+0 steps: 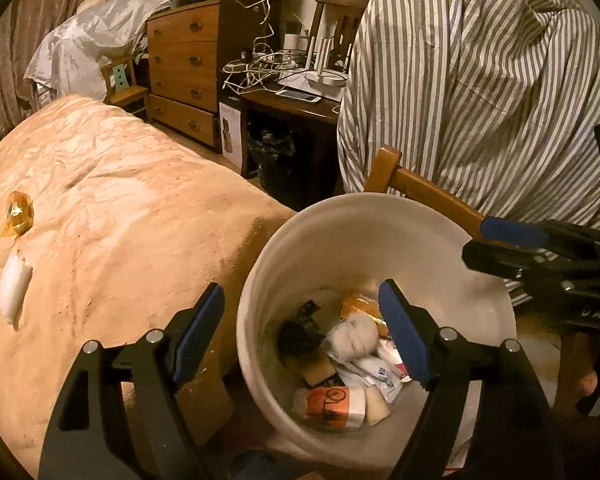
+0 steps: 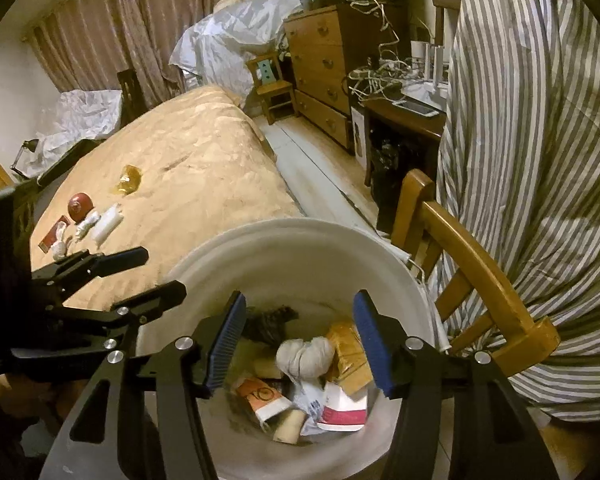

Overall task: Collect trash
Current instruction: 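Move both open tools back over the trash on the bed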

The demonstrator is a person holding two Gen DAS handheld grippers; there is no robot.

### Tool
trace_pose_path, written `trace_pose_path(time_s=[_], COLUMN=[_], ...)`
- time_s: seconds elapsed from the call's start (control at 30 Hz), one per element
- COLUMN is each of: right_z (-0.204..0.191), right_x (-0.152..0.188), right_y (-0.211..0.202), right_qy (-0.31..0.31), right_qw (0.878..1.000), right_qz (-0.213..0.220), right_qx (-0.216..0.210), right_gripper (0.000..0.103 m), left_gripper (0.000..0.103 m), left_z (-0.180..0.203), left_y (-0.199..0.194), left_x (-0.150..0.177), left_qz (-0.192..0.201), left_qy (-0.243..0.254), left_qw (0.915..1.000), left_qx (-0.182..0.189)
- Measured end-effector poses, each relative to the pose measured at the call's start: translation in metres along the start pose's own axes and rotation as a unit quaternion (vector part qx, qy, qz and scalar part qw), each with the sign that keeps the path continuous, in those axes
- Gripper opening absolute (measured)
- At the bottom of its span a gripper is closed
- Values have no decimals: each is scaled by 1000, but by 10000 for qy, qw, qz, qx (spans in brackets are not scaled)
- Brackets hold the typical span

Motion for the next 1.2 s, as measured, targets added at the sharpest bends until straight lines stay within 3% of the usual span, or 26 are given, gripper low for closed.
trace_pose_path(time_s=[0.27,0.47,0.73,0.9,1.0,1.2], right_z=[-58,-147,-279,-357,-393,-438], right_x=[-7,-8,-4,-21,-36,-60], right_y=[-9,11,76,136,175,247], right_qy=[-284,-688,-1135,-1022,-837,-574], right_qw=[9974,9891,9740,9674,9666,9708], right_qz=[298,217,-271,-654,-901,-1273], right_qx=[-597,-1283,-1942,-2225,-2250,-1950], right_gripper=[59,59,59,59,59,59], left_gripper=[76,76,76,76,83,83], left_z=[-50,-139,-282,-346,-369,-396], left_y=[-26,-55,-94,-104,-93,-77], left_x=[20,58,119,110,95,73], left_qz=[95,98,-43,-111,-274,-488], left_qy=[-275,-909,-1624,-1290,-909,-378], left_qw=[9993,9934,9727,9699,9744,9805], left_qx=[-242,-691,-1657,-2064,-2036,-1868])
Point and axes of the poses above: each gripper's, at about its wrist camera, not at the fingertips, and y roughly the way its jaws point, z to its right, x to its underside, the point moved 4 cm from there along y, roughly the way its jaws point, and after that the axes turned 3 degrees about y, right-handed, at the moved point
